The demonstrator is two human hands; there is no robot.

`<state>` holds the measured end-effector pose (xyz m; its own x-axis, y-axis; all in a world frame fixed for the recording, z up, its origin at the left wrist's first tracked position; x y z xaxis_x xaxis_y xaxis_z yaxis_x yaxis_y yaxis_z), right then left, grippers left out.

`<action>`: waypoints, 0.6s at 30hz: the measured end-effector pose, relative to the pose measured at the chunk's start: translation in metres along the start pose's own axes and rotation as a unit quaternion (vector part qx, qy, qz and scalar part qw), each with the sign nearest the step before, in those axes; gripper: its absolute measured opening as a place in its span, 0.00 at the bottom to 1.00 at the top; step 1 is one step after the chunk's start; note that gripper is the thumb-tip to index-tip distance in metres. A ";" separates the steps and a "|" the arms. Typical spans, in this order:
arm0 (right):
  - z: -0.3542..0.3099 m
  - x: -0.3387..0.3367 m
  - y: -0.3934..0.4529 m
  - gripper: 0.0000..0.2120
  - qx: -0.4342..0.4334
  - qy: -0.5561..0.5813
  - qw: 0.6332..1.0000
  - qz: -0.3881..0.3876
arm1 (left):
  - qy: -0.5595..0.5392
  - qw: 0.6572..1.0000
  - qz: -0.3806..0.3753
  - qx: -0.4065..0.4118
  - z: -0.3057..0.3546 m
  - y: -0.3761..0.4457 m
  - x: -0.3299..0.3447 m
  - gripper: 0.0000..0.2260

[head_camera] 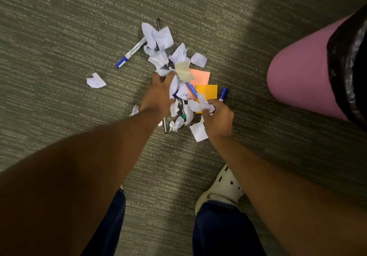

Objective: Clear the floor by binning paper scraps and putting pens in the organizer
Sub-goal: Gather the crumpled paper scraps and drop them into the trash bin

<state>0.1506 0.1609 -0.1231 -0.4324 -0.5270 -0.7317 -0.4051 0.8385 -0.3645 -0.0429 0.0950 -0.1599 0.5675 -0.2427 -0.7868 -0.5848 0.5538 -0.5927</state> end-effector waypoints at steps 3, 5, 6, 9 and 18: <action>-0.001 0.005 -0.017 0.13 0.027 0.069 0.997 0.018 | 0.040 0.999 0.012 0.033 0.010 0.007 -0.002 0.33; -0.001 0.007 -0.026 0.12 0.051 0.095 0.993 0.037 | 0.031 0.999 0.014 0.035 0.010 0.011 -0.002 0.19; -0.001 0.007 -0.029 0.12 0.070 0.118 0.989 0.046 | 0.026 0.999 0.018 0.024 0.006 0.013 -0.002 0.12; 0.005 0.018 -0.040 0.11 0.135 0.209 0.967 0.048 | -0.037 0.999 0.022 -0.029 -0.005 0.012 -0.008 0.03; -0.027 -0.059 -0.052 0.10 0.230 0.462 0.851 0.097 | -0.344 0.915 -0.028 -0.210 0.000 -0.056 -0.073 0.06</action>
<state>0.1759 0.1443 -0.0453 -0.9901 -0.0794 -0.1160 0.0118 0.7757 -0.6311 -0.0513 0.0818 -0.0687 0.7494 0.3772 -0.5441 -0.6328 0.1664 -0.7562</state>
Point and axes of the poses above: each hand's wrist, its own y-axis towards the middle knuckle, its own x-axis out of the palm, z = x × y, the point moved 6 cm from there along y, towards the middle knuckle, and after that the axes turned 14 degrees about -x, right-handed, at the moved point
